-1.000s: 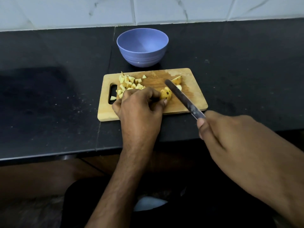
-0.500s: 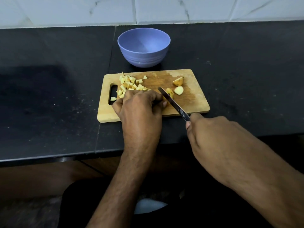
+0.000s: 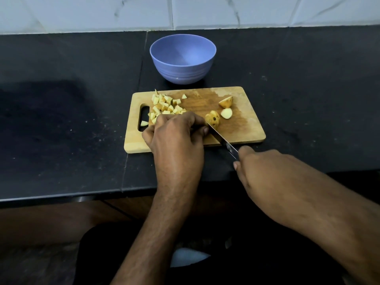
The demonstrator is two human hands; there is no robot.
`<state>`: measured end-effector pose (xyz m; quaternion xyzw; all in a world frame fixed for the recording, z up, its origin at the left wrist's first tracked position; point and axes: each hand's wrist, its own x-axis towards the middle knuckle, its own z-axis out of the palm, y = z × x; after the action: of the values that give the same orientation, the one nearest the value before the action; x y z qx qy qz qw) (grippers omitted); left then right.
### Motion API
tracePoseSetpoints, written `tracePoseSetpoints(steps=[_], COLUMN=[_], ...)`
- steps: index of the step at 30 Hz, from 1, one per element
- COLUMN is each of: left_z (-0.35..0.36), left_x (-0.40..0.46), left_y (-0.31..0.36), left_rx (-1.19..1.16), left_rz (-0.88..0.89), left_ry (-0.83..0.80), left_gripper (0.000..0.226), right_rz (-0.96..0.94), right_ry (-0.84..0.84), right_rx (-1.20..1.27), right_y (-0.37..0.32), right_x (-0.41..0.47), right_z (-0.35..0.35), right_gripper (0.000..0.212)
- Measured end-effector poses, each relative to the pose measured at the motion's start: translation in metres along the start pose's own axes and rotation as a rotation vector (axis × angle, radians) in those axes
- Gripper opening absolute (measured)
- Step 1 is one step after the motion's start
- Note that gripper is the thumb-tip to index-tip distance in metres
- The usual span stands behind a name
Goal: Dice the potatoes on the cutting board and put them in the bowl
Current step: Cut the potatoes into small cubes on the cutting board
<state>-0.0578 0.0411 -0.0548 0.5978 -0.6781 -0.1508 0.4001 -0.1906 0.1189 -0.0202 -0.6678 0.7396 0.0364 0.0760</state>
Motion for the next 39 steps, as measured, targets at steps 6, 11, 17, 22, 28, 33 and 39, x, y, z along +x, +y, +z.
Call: tracePoseSetpoints(steps=[6,11,17,22,28,33,39], left_z=[0.002,0.002,0.000,-0.001,0.000,-0.001,-0.001], left_x=[0.002,0.001,-0.002,-0.001,-0.001,0.000,-0.001], left_y=[-0.003,-0.002,0.000,-0.002,0.001,0.002,0.002], left_rx=[-0.047,-0.040,-0.026,-0.035,-0.027,-0.009,0.007], left_rz=[-0.015,-0.022,-0.030,-0.043,-0.031,-0.014,-0.008], left_ry=[-0.002,-0.004,0.041,0.019,0.019,-0.010,0.014], left_gripper=[0.024,0.022,0.018,0.014,0.010,0.010,0.009], right_rz=[0.077,0.068,0.049,0.044,0.023,0.010,0.016], right_ry=[-0.139,-0.071,-0.045,-0.027,-0.008,0.059,0.139], right_rx=[0.010,0.011,0.051,0.071,0.133,0.152,0.087], right_y=[-0.010,-0.004,0.003,0.006,0.005,0.000,-0.006], right_x=[-0.027,-0.027,-0.025,-0.018,-0.015,-0.014,-0.010], right_z=[-0.016,-0.005,-0.019,-0.022,-0.018,-0.021,-0.018], right_gripper=[0.038,0.016,0.015,0.025,0.027,0.025,0.028])
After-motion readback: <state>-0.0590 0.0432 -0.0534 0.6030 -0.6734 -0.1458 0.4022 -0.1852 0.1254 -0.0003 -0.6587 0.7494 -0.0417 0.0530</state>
